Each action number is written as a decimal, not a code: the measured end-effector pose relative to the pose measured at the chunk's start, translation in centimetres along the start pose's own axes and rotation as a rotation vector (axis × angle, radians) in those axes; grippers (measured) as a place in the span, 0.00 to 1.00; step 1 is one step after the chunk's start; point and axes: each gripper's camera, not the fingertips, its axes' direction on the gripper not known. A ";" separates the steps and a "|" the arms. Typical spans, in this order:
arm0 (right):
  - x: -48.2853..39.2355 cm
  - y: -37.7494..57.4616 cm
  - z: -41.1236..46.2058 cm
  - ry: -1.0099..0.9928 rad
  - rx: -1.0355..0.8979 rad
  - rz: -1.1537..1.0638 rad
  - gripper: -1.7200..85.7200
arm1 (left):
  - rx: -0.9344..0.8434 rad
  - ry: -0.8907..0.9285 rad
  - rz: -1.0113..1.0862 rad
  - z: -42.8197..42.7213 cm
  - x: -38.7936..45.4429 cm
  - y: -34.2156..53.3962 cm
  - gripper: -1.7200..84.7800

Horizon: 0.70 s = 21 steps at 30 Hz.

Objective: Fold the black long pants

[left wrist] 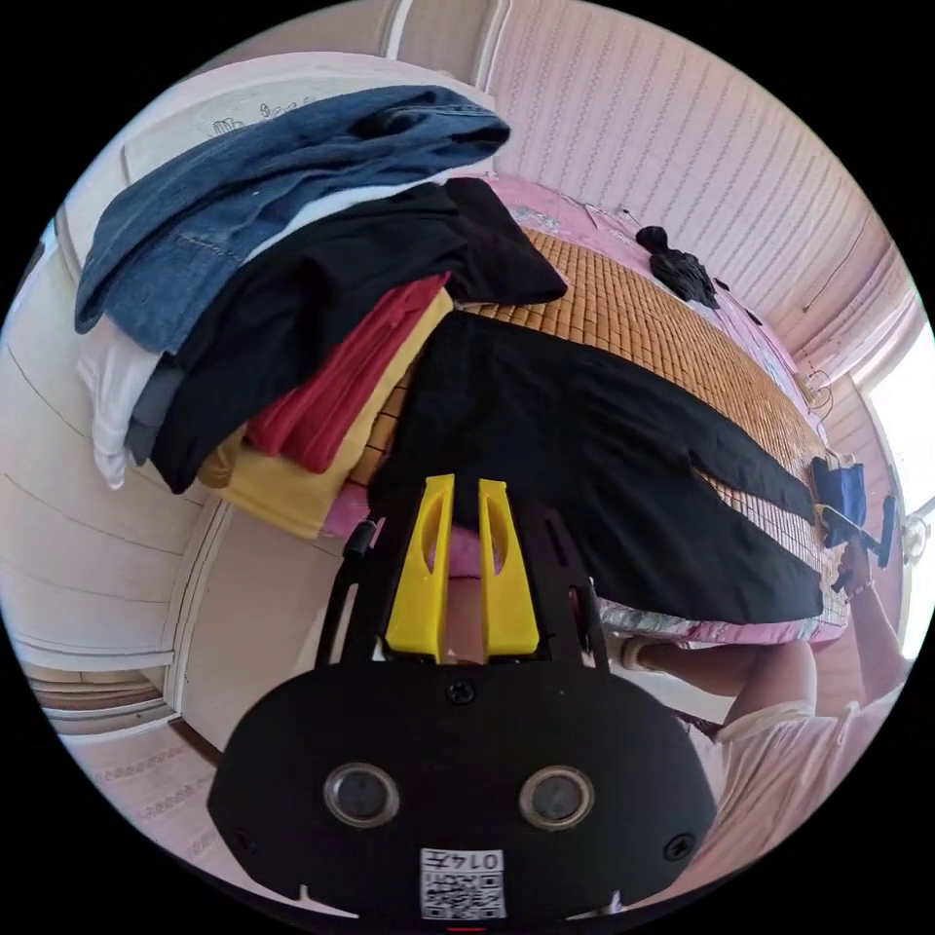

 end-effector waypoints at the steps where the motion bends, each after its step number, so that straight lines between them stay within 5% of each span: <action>1: -3.3 -1.8 1.5 -0.052 -0.021 -0.080 0.07 | 0.009 -0.012 -0.022 -0.4 -1.5 -0.1 0.08; 13: -33.3 -12.5 11.2 -0.262 -0.154 -0.632 0.08 | -0.091 -0.002 -0.064 1.6 -9.0 -0.9 0.09; 21: -38.5 -15.0 16.2 -0.182 -0.254 -0.605 0.03 | 0.009 0.048 -0.139 -2.8 -14.0 -0.2 0.02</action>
